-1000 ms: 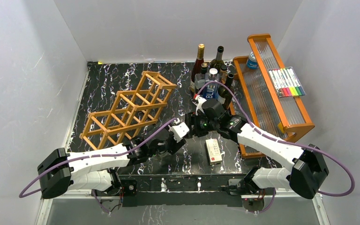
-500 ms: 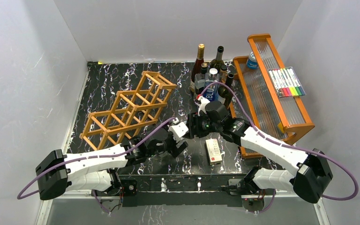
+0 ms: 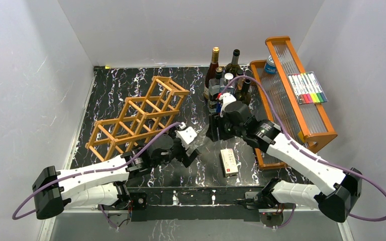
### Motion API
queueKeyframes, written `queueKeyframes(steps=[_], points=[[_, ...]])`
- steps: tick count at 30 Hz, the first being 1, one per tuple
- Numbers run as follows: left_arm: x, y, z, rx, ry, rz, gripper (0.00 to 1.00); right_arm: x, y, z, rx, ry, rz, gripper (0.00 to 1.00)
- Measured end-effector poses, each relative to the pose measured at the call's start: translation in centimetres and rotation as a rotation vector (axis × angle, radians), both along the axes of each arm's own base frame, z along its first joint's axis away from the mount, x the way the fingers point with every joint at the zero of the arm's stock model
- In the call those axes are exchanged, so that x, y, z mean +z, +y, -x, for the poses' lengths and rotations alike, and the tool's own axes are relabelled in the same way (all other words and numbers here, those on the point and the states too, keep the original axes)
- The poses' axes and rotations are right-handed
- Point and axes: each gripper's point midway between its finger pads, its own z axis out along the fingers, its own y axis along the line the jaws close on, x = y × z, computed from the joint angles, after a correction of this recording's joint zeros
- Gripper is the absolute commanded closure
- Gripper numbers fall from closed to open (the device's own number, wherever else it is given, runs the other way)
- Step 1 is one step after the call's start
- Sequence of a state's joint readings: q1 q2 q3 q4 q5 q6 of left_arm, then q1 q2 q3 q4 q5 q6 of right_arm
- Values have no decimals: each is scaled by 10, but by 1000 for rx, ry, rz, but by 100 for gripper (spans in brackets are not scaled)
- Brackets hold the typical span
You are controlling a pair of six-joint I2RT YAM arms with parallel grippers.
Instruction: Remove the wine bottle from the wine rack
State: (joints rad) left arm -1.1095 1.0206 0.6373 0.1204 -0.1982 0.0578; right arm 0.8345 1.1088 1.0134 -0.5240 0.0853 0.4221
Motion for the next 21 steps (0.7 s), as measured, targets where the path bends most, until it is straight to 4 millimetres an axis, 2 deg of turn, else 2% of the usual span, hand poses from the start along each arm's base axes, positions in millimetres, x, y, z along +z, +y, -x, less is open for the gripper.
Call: queueKeyframes(steps=[10,21], points=[[18,8,-4,36,-27,20,2,31,-53,-27,-180,-144,212,100],[28,16,-4,70,-26,40,2,16,-85,-63,-300,-127,343,100]])
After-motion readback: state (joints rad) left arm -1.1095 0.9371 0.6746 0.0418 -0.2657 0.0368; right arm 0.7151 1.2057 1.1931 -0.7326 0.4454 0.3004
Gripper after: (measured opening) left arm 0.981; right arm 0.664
